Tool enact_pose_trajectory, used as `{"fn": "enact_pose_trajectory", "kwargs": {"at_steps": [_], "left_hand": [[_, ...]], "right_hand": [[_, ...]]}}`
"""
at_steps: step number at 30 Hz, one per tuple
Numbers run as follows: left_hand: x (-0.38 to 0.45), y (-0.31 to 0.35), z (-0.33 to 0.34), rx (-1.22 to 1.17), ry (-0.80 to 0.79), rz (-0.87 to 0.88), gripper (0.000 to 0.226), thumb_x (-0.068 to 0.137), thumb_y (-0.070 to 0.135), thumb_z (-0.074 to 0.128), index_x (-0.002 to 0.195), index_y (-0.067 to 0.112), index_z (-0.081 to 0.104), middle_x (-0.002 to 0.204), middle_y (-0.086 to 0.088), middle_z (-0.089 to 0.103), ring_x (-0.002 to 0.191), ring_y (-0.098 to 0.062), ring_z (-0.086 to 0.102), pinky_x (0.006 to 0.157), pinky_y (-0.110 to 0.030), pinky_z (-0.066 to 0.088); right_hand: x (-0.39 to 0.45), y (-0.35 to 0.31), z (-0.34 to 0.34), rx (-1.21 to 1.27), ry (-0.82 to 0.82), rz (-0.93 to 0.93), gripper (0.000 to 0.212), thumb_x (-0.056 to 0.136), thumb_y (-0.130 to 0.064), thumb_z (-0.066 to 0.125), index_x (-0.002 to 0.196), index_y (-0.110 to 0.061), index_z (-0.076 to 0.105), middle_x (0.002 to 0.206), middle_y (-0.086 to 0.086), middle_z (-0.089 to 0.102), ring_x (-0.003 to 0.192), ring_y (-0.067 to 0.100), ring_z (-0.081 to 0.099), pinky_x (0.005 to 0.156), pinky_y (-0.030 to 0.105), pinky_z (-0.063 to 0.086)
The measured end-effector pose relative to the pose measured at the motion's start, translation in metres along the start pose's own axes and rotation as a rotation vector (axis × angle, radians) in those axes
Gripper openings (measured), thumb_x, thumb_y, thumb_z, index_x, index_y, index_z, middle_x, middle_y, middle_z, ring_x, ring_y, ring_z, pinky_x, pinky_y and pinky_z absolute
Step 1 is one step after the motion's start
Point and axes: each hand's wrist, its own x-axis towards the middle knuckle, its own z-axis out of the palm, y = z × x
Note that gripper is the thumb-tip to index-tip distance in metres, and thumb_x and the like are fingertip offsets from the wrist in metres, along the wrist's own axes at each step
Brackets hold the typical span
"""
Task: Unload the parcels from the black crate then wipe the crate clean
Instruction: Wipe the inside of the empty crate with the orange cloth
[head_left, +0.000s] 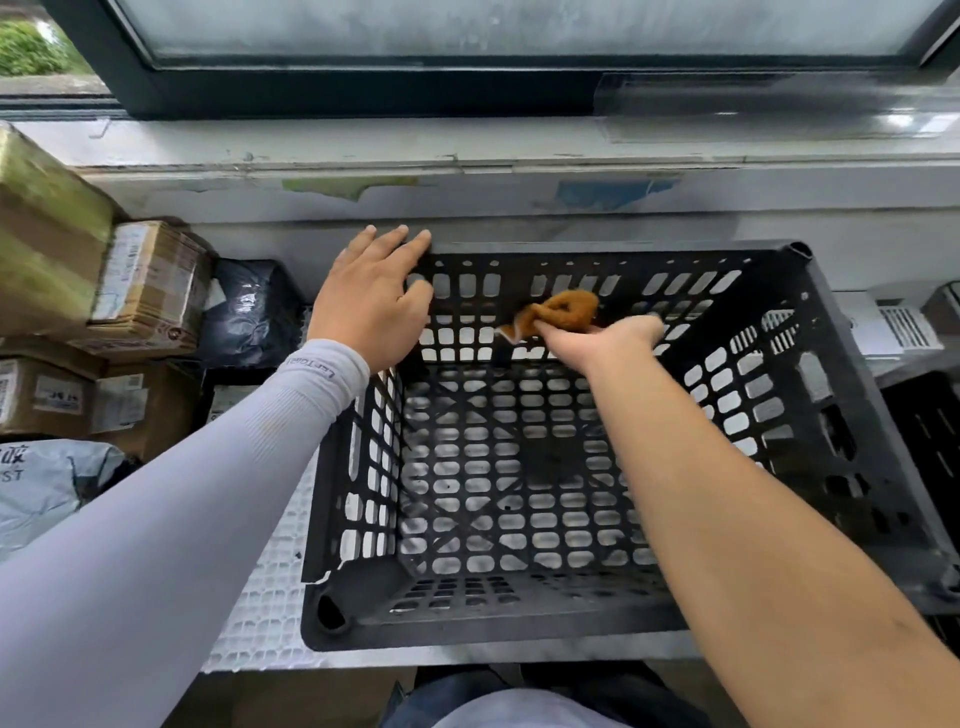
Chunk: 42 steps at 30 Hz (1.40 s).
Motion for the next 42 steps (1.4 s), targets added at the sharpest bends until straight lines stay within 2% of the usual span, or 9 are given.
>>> {"fn": "enact_pose_trajectory", "kwargs": {"at_steps": [7,16,19,21,22,26,34,38,42], "left_hand": [[-0.018,0.002,0.004,0.336,-0.080,-0.003,0.089,0.100,0.049,0.049,0.164,0.033,-0.010,0.171,-0.001,-0.020,0.158,-0.027,-0.019,0.129,-0.049,-0.001],[-0.063,-0.006,0.013,0.339,-0.020,-0.066,0.092,0.099,0.043,0.050,0.165,0.026,-0.011,0.172,-0.004,-0.019,0.159,-0.028,-0.010,0.129,-0.047,0.004],[-0.060,-0.006,0.013,0.354,-0.025,-0.061,0.094,0.097,0.043,0.052,0.165,0.024,-0.010,0.172,-0.007,-0.018,0.159,-0.030,-0.009,0.129,-0.047,0.005],[-0.060,-0.005,0.013,0.352,-0.034,-0.060,0.095,0.097,0.045,0.053,0.165,0.023,-0.010,0.171,-0.007,-0.019,0.159,-0.030,-0.009,0.129,-0.047,0.005],[-0.061,-0.005,0.013,0.352,-0.036,-0.056,0.096,0.097,0.046,0.054,0.165,0.023,-0.009,0.171,-0.007,-0.019,0.159,-0.030,-0.009,0.129,-0.048,0.005],[-0.060,-0.005,0.013,0.335,-0.028,-0.051,0.095,0.096,0.046,0.053,0.165,0.023,-0.008,0.171,-0.006,-0.021,0.159,-0.030,-0.010,0.130,-0.047,0.004],[-0.061,-0.007,0.014,0.272,-0.015,-0.053,0.088,0.097,0.031,0.048,0.165,0.024,-0.008,0.172,-0.005,-0.019,0.159,-0.029,-0.010,0.129,-0.047,0.002],[-0.060,-0.008,0.015,0.261,-0.010,-0.049,0.090,0.095,0.032,0.049,0.165,0.024,-0.007,0.172,-0.004,-0.018,0.159,-0.029,-0.009,0.129,-0.048,0.003],[-0.060,-0.008,0.015,0.284,-0.006,-0.036,0.093,0.096,0.038,0.053,0.165,0.023,-0.007,0.172,-0.005,-0.017,0.159,-0.030,-0.008,0.129,-0.048,0.005]], "right_hand": [[0.000,-0.092,-0.011,0.018,-0.070,-0.175,0.087,0.094,-0.071,0.043,0.163,-0.022,0.024,0.164,0.020,0.029,0.146,0.051,0.031,0.116,0.071,0.024],[-0.004,-0.073,-0.011,-0.035,-0.057,-0.360,0.077,0.096,-0.066,0.048,0.161,-0.030,0.028,0.159,0.011,0.038,0.141,0.042,0.041,0.116,0.064,0.030],[-0.001,-0.048,-0.008,-0.247,-0.040,-0.382,0.031,0.100,-0.043,0.049,0.120,-0.022,0.062,0.107,0.010,0.063,0.091,0.030,0.061,0.095,0.049,0.051],[-0.002,-0.025,-0.005,-0.355,0.029,-0.407,0.020,0.093,-0.013,0.042,0.078,-0.019,0.053,0.065,0.002,0.049,0.059,0.021,0.042,0.081,0.037,0.048],[-0.001,-0.015,-0.004,-0.403,0.066,-0.415,0.023,0.088,-0.005,0.038,0.076,-0.018,0.053,0.059,0.001,0.044,0.056,0.020,0.038,0.083,0.036,0.046],[0.004,0.040,-0.004,-0.497,0.040,-0.316,0.036,0.095,-0.006,0.045,0.127,-0.016,0.059,0.105,0.008,0.063,0.098,0.025,0.061,0.106,0.053,0.048],[0.005,0.163,0.010,-0.725,-0.157,0.040,0.034,0.101,-0.015,0.054,0.134,-0.007,0.054,0.134,0.019,0.063,0.122,0.038,0.059,0.104,0.049,0.048],[0.001,0.154,0.014,-0.680,-0.091,0.104,0.041,0.102,-0.018,0.058,0.143,-0.010,0.053,0.141,0.017,0.058,0.132,0.037,0.053,0.098,0.048,0.047],[-0.001,0.112,0.008,-0.522,0.022,0.083,0.054,0.102,-0.023,0.061,0.150,-0.007,0.043,0.144,0.018,0.053,0.133,0.035,0.053,0.118,0.041,0.039]]}}
